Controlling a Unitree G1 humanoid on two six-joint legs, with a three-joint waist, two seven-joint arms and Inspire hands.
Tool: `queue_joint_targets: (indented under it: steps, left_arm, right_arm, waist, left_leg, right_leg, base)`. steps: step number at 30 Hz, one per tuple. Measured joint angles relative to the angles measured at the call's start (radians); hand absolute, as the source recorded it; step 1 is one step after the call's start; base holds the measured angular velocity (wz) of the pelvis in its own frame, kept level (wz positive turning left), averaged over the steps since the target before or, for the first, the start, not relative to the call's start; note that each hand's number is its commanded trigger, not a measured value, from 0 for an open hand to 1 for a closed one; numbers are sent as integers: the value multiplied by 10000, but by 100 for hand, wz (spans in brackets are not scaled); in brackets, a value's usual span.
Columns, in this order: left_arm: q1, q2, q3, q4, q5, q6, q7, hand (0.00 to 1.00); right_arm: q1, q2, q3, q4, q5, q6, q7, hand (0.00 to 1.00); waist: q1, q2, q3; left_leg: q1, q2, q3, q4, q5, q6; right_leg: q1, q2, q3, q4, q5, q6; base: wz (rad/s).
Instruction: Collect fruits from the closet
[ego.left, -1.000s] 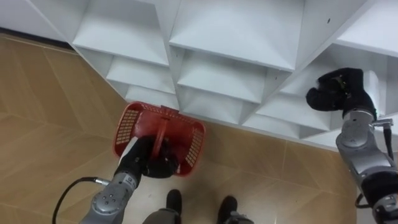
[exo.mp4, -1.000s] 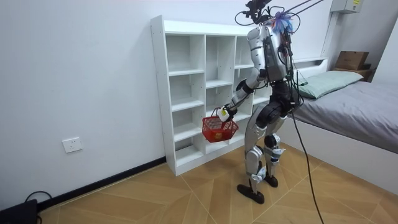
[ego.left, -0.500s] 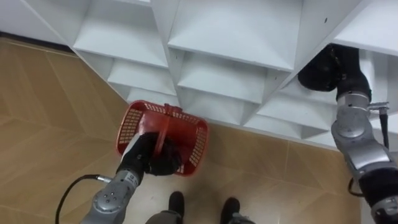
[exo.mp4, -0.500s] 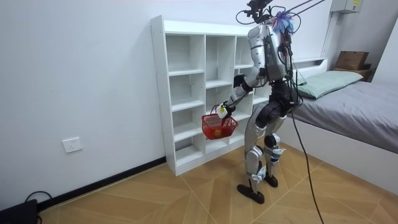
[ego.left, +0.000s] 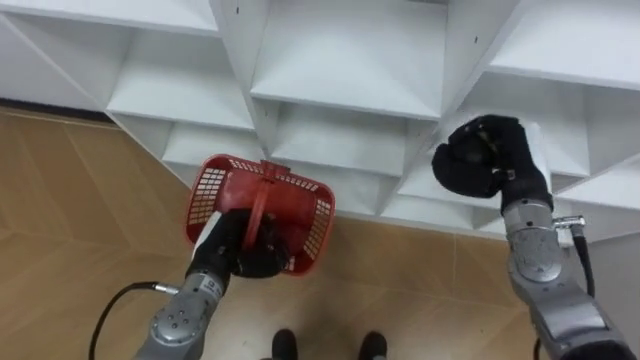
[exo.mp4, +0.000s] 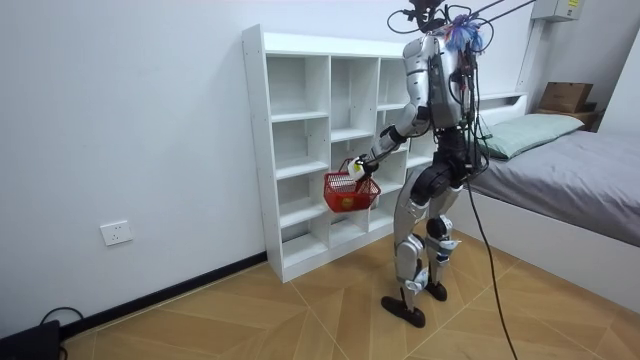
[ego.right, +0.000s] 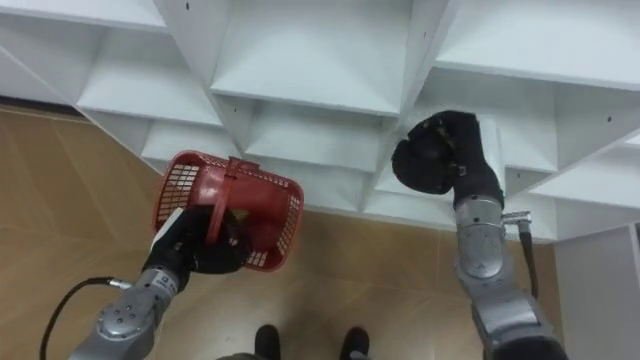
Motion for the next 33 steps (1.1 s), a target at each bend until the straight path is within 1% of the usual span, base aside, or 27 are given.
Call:
queue_joint_targets:
  steps: [2,4,7,9,12,13,14,16,19,23,26,29,31,33]
  left_arm:
    - [108,-135,-8,-55,-13,-43,59,100]
    - [184,-285,-24,-53,-11,-64,56,100]
    - [251,-463,-54,-55,-9,-69,1,100]
    - [262,-514,-55,-57,-10,-80,-130,100]
    - [313,-527,-46,-173,-9,-123,-272,100]
    - [346,-525,-45,-250,-9,-134,-296,100]
    - [413,-526,-48,-406,-17,-179,-320,100]
    - [546,-545,-60,-812,-25,-184,-363,100]
    - [591,-534,-162,-1144,-246,-217,-528,100]
    - [599,-546,-350,-1157,-392,-273,-736,100]
    - [623,-522,-646,-1125,-395,-289,-760,100]
    - [638,-524,-869,-1080,-620,-295,-907,100]
    - [642,-547,-918,-1035,-869,-319,-1002,100]
    - [644,-624,-1008,-1025,-1240,-324,-1021,100]
  right_arm:
    - [257,63,188,-265,48,-4,163,100]
    - [457,159,305,-357,70,-7,539,100]
    - [557,299,315,-357,117,-8,961,100]
    - [602,363,311,-398,111,-9,1183,100]
    - [850,480,302,-779,127,-31,1476,100]
    - [916,504,303,-839,153,-97,1544,100]
    - [981,587,324,-882,266,-163,1659,100]
    - [1033,767,335,-927,407,-161,1937,100]
    - [1290,877,436,-1307,407,-160,2255,100]
    - [1328,907,660,-1469,421,-160,2681,100]
    - [1299,958,704,-1571,403,-165,2870,100]
    - [1302,1004,783,-1570,404,-167,3031,100]
    - [1292,1132,791,-1570,416,-185,3163,100]
    - [1277,1146,859,-1569,509,-192,3210,100]
  waist:
    - [-48,48,-29]
    - [-76,70,-42]
    - [-86,74,-40]
    - [-114,76,-39]
    - [-136,81,-36]
    - [-150,82,-37]
    - [-207,82,-38]
    - [-268,82,-38]
    - [-281,83,-38]
    - [-287,85,-37]
    - [-259,106,-23]
    - [-243,211,8]
    - [-249,307,13]
    - [-245,373,29]
  left_leg:
    - [60,-4,17,-53,7,-8]
    - [114,16,8,-82,14,-20]
    - [105,24,2,-90,13,-22]
    - [80,20,-4,-103,11,-24]
    - [29,19,-5,-106,10,-26]
    - [19,21,-10,-106,10,-26]
    - [9,20,-21,-110,10,-27]
    - [4,27,-18,-112,9,-28]
    - [32,11,-5,-140,8,-29]
    - [99,4,-2,-207,11,-33]
    - [148,17,3,-207,11,-33]
    - [225,40,3,-208,6,-36]
    - [255,49,3,-214,-1,-45]
    - [270,46,4,-243,0,-47]
  right_leg:
    - [33,5,18,-29,7,-5]
    - [134,56,7,-168,49,-13]
    - [128,61,-3,-180,50,-14]
    - [108,65,-13,-195,49,-13]
    - [70,77,-17,-226,49,-13]
    - [72,81,-29,-249,50,-14]
    - [85,92,-45,-286,57,-13]
    - [85,93,-39,-301,57,-12]
    - [92,97,-14,-306,57,-12]
    - [118,97,2,-307,57,-12]
    - [164,103,1,-314,58,-10]
    - [260,111,6,-343,62,-5]
    - [280,116,10,-342,61,-6]
    - [280,117,13,-341,61,-6]
  base:
    - [-9]
    - [0]
    - [0]
    - [0]
    - [0]
    - [0]
    - [0]
    - [0]
    - [-1]
    - [-1]
    - [0]
    - [0]
    - [0]
    - [0]
